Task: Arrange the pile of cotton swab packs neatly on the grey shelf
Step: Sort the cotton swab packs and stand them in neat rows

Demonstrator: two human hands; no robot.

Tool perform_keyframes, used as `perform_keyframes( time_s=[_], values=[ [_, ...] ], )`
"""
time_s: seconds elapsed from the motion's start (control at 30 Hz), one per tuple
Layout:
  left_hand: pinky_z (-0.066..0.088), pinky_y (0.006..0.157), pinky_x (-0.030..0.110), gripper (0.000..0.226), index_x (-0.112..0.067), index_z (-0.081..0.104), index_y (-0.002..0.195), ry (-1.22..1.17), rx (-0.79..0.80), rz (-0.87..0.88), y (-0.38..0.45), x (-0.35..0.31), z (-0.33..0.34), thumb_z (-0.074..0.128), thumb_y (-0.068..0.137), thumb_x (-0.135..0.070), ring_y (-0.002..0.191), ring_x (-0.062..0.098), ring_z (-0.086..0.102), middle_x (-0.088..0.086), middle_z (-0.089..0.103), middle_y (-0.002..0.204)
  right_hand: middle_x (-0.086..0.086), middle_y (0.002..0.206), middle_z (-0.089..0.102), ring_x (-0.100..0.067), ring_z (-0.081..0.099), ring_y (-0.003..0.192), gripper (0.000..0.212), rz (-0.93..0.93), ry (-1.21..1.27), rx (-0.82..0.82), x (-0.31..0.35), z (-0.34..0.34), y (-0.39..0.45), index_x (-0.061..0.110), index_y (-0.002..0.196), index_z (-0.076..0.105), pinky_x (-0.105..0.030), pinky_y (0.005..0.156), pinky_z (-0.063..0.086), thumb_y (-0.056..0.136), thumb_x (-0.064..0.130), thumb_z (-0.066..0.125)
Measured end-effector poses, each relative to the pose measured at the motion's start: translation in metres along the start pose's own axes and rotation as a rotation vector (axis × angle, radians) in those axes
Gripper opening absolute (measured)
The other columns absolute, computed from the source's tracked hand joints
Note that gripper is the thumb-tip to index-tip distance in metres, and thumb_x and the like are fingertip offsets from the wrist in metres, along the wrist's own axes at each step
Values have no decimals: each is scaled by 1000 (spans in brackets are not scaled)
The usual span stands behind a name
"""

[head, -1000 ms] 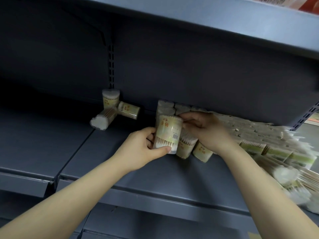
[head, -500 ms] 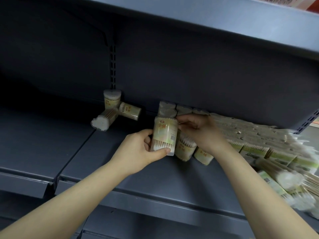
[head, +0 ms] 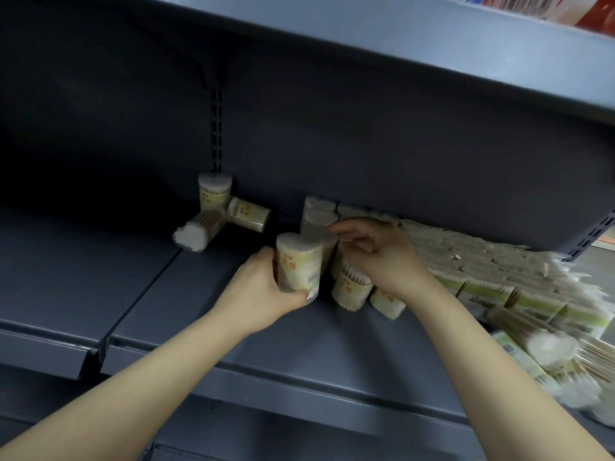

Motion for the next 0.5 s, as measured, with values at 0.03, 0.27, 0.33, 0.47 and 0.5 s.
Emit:
perform_keyframes(
  time_s=[0.03,0.27,0.33,0.47,0.5],
  values=[
    [51,78,33,47,-23,48,96,18,-9,0,0,2,1,77,62,-38,88,11,58,-3,57,100,14,94,62,10,57,89,31,16,-12,-31,-3,-3,0,18,102,66,-1,79,41,85,-4,52],
    [49,80,39,46,-15,50,102,154,-12,8,-3,11,18,74,66,-32,94,18,54,1,51,103,13,97,60,6,53,91,34,107,-122,-138,-19,-20,-4,15,105,66,5,70,35,85,-4,46],
    [47,82,40,47,-15,50,103,189,-17,14,-3,12,23,74,67,-33,99,21,52,1,51,104,12,98,59,2,52,96,34,116,-169,-142,-22,-22,-5,15,106,66,-5,73,37,85,-2,46],
    [45,87,40,57,-19,48,111,186,-35,27,-3,14,26,74,65,-39,106,21,51,-2,55,111,7,103,60,-3,52,100,34,130,-236,-140,-28,-24,-7,17,107,65,-9,69,36,84,-1,47],
    [43,90,40,64,-22,45,119,180,-42,40,-3,13,26,75,65,-41,110,21,50,-3,54,117,5,108,61,-5,53,103,34,131,-250,-140,-29,-25,-7,17,108,65,-11,70,35,85,-1,47]
  ],
)
Point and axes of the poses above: each hand's wrist, its own y-axis towards the middle knuckle, its own z-axis out of the palm, x = y × z, the point moved 5 cm from there along y, towards the middle knuckle
